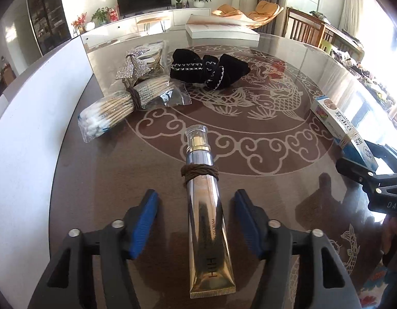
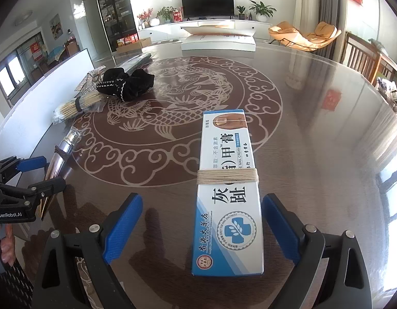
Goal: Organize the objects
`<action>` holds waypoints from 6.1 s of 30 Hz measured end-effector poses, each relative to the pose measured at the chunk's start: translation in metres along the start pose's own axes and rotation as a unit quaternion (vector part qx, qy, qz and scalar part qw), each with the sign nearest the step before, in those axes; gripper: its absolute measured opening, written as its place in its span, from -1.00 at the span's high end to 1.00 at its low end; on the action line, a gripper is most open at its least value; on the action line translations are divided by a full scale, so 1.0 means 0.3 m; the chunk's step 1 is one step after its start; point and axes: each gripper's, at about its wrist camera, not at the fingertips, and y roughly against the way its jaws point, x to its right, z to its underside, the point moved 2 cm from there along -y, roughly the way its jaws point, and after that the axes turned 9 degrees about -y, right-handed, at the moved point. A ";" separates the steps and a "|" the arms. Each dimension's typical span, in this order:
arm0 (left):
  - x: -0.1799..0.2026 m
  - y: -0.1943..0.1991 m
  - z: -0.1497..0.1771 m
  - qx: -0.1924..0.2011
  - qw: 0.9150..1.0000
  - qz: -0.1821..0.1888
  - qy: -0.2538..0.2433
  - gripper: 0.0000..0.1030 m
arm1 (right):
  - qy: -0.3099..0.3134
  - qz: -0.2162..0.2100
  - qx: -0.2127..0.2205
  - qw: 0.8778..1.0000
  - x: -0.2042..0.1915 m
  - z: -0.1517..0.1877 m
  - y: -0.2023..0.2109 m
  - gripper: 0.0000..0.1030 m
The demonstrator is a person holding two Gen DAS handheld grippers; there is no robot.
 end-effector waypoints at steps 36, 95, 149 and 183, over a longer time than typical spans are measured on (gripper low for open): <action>-0.649 0.658 0.327 0.176 0.956 -0.098 0.212 0.53 | 0.078 -0.341 -0.078 0.934 -1.049 -0.214 0.230 0.16; -0.032 0.095 0.290 0.039 0.992 -0.070 0.095 -1.00 | 0.072 0.008 -0.021 0.997 -0.177 0.032 -0.045 -1.00; -0.034 0.083 0.282 0.063 0.989 -0.082 0.101 -1.00 | 0.072 0.007 -0.021 0.997 -0.177 0.032 -0.046 -1.00; -0.033 0.082 0.282 0.063 0.989 -0.082 0.102 -1.00 | 0.073 0.007 -0.021 0.997 -0.177 0.032 -0.048 -1.00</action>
